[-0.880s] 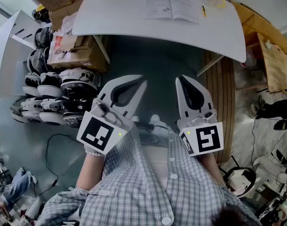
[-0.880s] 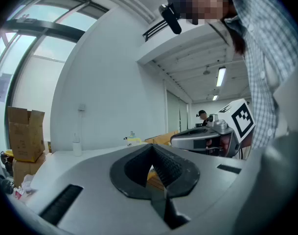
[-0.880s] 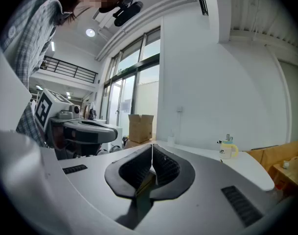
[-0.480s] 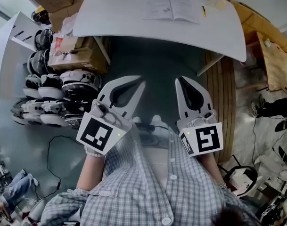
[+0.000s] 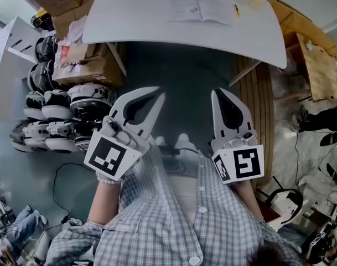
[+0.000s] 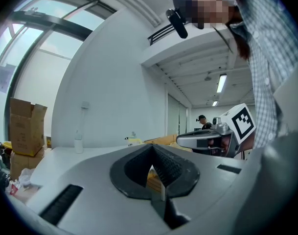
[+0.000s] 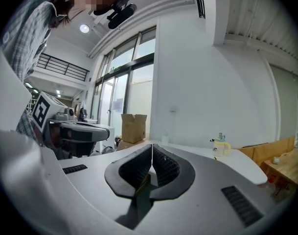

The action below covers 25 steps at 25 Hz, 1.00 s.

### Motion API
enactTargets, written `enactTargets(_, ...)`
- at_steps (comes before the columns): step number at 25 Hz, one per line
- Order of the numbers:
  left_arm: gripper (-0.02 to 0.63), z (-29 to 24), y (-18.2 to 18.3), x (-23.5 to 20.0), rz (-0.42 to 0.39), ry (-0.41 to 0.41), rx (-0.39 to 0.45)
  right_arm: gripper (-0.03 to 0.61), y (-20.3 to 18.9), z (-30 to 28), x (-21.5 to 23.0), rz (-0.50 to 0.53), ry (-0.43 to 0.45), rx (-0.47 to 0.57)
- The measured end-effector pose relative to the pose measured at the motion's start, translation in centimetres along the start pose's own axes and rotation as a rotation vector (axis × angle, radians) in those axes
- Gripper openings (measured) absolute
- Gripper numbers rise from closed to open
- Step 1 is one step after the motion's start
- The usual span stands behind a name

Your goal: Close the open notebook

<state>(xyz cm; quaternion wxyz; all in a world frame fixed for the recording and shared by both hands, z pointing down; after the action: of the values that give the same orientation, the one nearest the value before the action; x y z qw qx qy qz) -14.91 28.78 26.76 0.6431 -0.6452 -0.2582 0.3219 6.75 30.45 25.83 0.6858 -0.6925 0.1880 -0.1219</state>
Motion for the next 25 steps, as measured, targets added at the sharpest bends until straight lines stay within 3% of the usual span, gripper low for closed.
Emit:
enactTargets(6,0.005,1.1,-0.9,-0.4,0.018,-0.056,-0.011,0.023,-0.7,0.9,-1.8,0.018,-0.058,-0.011)
enactTargets(13,0.005,2.3,-1.3,-1.1,-0.002,-0.100,0.001,0.023,-0.5,2.0,-2.5,0.112,-0.141,-0.030)
enactTargets(25,0.005,2.3,-2.0,-2.3,0.038,-0.043,0.007,0.023,-0.7,0.7,-1.9,0.144,-0.107,-0.061)
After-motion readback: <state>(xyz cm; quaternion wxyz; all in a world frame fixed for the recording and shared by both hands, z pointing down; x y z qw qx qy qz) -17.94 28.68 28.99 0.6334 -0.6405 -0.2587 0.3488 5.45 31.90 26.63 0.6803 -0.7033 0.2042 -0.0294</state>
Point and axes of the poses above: the fingertips, and each gripper's own axes: z backward along the fingers, x to its right, y out of its top, the point moved 9 cm from there along z, backward along the fingers, and after that the axes turned 6 degrees about x, right-handed, at the moved point
